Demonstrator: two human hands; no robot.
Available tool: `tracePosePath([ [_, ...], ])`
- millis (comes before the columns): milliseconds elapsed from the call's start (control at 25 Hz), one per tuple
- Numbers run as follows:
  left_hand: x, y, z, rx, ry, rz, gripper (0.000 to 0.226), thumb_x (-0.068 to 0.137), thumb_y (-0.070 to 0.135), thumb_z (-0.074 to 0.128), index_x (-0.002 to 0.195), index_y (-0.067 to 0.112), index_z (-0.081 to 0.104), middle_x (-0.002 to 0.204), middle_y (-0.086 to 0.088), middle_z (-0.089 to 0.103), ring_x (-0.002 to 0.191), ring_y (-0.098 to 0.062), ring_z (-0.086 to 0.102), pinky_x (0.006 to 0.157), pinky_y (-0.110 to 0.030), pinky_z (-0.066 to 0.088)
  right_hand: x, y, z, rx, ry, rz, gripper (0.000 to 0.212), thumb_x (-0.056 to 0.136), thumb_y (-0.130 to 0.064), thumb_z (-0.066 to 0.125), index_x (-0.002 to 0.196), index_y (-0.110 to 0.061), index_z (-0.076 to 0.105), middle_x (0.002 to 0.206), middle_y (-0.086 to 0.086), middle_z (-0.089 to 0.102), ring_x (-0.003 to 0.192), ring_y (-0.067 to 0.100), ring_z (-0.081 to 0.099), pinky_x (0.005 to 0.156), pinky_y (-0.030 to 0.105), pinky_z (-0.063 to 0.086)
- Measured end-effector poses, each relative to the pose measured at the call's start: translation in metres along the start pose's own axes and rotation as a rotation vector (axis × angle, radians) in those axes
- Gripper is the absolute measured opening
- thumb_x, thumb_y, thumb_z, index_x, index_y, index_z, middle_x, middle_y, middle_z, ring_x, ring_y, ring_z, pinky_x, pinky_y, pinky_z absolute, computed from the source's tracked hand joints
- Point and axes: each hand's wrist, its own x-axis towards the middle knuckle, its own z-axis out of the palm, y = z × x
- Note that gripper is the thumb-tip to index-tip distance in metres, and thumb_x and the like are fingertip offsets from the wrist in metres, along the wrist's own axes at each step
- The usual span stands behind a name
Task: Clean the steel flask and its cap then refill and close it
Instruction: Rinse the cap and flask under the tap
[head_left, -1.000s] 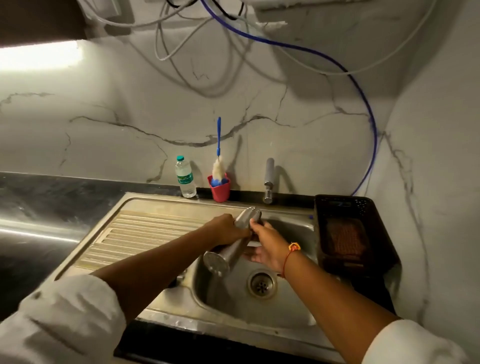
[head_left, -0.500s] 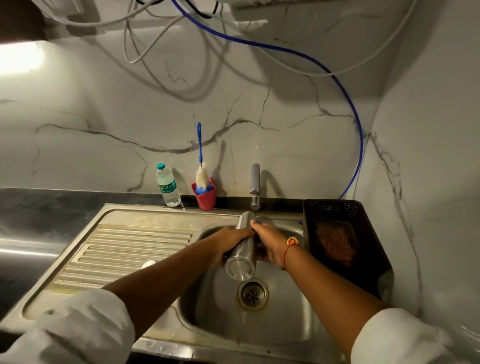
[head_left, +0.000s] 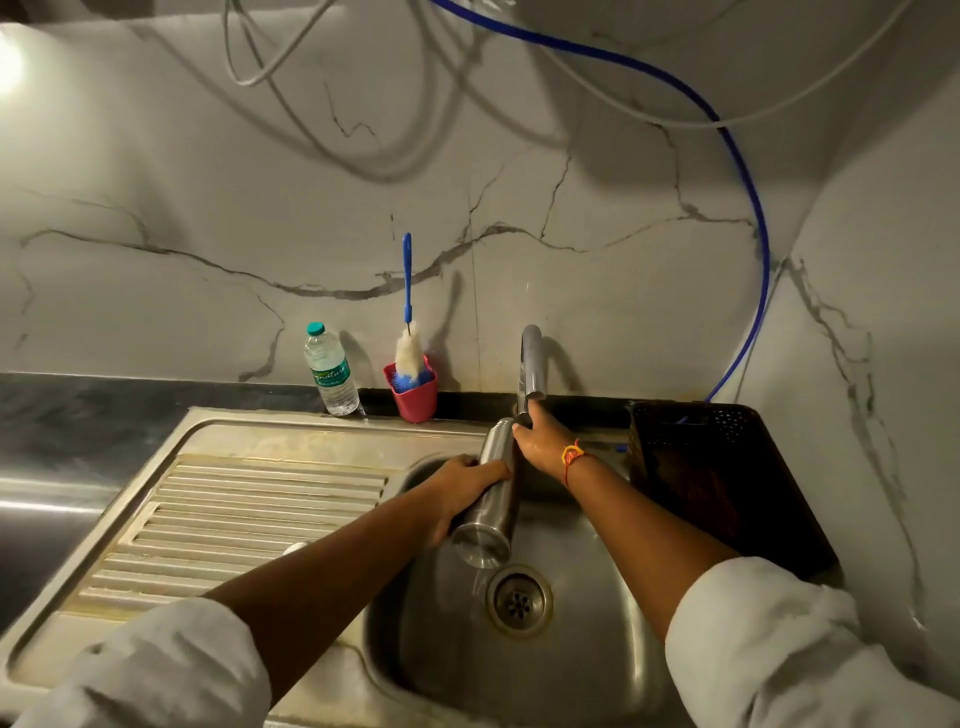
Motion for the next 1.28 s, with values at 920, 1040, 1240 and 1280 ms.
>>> tracePosePath([
  [920,0.027,0.001,0.010,0.056,-0.105,0.005,0.078,0.089,0.036,0.074,0.153,0.024,0.032,0.119,-0.014,0.062,0.102,-0.031,0.068,0.089,-0.045,0.061,-0.011,0.024,0.017,1.104,-0.040,0.505,0.038,0.092,-0.040,0.063,0.116,-0.011,0.064,0.111,0.017,0.068,0.101,0.033,0.065,0.086,0.047,0.056],
  [1040,0.023,0.004,0.017,0.199,-0.179,0.053,0.086,0.082,0.028,0.080,0.151,0.028,0.028,0.123,-0.010,0.059,0.104,-0.028,0.066,0.091,-0.045,0.059,-0.013,0.025,0.012,1.074,-0.072,0.524,0.049,0.084,-0.052,0.067,0.110,-0.010,0.065,0.108,0.018,0.068,0.099,0.034,0.065,0.088,0.047,0.055],
  [1240,0.020,-0.007,0.031,0.228,-0.131,0.037,0.082,0.082,0.023,0.075,0.144,0.021,0.020,0.118,-0.009,0.059,0.103,-0.025,0.065,0.092,-0.043,0.058,-0.008,0.022,0.017,1.015,-0.007,0.556,0.056,0.094,-0.057,0.049,0.111,-0.006,0.066,0.101,0.017,0.070,0.092,0.033,0.067,0.078,0.040,0.055],
  [1280,0.020,-0.012,0.033,0.204,-0.094,0.062,0.081,0.084,0.021,0.075,0.143,0.019,0.019,0.118,-0.008,0.059,0.103,-0.025,0.065,0.093,-0.044,0.058,-0.007,0.021,0.018,1.027,0.001,0.539,0.053,0.098,-0.051,0.047,0.114,-0.005,0.067,0.098,0.017,0.072,0.088,0.032,0.069,0.073,0.038,0.055],
])
